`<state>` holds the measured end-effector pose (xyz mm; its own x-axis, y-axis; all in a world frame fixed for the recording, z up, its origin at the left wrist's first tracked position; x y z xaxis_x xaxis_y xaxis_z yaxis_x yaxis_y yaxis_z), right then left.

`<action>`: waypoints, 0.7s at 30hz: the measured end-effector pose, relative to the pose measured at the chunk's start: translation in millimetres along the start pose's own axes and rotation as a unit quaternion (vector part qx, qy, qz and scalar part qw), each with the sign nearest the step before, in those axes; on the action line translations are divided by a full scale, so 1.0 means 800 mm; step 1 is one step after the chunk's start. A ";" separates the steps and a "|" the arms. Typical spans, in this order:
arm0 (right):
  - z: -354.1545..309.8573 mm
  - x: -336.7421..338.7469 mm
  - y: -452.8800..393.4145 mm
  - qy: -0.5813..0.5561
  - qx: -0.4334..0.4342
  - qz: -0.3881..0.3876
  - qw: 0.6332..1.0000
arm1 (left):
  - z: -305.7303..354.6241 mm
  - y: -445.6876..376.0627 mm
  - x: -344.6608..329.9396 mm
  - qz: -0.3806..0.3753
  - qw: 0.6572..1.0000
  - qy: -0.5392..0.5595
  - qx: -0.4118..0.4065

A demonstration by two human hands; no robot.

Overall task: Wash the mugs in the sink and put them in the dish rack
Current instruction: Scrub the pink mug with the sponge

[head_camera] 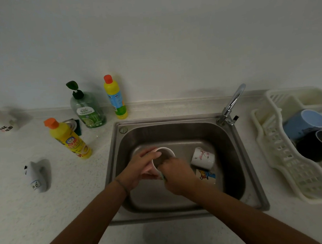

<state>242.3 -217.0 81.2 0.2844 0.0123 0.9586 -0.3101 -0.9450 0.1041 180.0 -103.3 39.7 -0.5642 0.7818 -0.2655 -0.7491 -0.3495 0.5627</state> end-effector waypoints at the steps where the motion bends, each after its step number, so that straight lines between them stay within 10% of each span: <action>1: 0.004 0.001 0.000 -0.015 -0.023 0.012 1.000 | -0.002 0.000 0.002 0.007 0.999 0.042 -0.007; 10: 0.003 -0.011 -0.018 -0.150 -0.214 0.021 0.965 | -0.034 0.004 -0.034 0.109 0.978 0.145 -0.108; 13: -0.008 -0.018 -0.020 -0.171 -0.142 -0.053 0.974 | -0.039 -0.001 -0.016 0.144 0.972 0.163 -0.088; 17: -0.007 -0.016 -0.007 0.119 0.041 -0.087 0.988 | -0.045 -0.003 0.001 0.155 0.981 0.106 -0.042; 21: -0.011 -0.020 -0.011 -0.014 -0.049 -0.055 0.997 | -0.040 -0.009 -0.006 0.163 0.978 0.115 -0.068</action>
<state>232.3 -206.3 66.9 0.3456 0.1043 0.9326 -0.3620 -0.9020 0.2351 177.1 -120.9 12.2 -0.8315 0.4867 -0.2677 -0.5478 -0.6383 0.5408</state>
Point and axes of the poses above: each hand's wrist, its own y-axis away from the middle knuckle, its own x-axis out of the back of the hand, z = x × y, the point moved 5 cm from there along -y, towards the middle knuckle, and after that the axes turned 4 degrees about y, right-handed, at the moved point
